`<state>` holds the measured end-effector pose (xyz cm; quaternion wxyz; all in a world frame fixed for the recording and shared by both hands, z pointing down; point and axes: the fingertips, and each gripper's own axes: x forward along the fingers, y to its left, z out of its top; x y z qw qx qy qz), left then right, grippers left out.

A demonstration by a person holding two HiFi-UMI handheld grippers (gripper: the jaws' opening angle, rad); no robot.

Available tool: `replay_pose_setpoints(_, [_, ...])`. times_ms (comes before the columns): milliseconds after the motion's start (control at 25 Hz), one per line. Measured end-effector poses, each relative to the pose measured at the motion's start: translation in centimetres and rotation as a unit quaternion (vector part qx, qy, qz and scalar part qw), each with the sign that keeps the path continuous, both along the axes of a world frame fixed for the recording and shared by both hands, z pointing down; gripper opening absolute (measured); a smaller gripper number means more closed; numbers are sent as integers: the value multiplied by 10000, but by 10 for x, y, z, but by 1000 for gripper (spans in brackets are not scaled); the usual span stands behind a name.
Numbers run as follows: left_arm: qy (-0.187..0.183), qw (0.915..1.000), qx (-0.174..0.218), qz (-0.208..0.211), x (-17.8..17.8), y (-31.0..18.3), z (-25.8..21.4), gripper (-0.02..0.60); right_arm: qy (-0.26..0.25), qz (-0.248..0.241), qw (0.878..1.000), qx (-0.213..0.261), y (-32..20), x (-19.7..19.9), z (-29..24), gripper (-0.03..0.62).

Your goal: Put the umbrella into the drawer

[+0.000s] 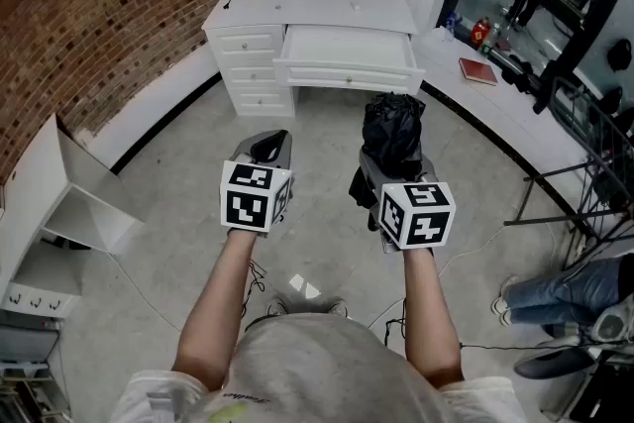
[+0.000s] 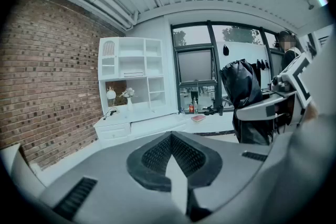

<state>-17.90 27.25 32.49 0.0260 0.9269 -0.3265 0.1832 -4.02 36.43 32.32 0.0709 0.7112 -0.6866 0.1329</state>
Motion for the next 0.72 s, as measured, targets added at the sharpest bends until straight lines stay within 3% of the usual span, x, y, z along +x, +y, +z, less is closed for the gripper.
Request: replay_pose_setpoints(720, [-117, 9999, 58, -99, 59, 16, 7, -2, -158, -431, 9989, 43, 11, 48, 12, 255])
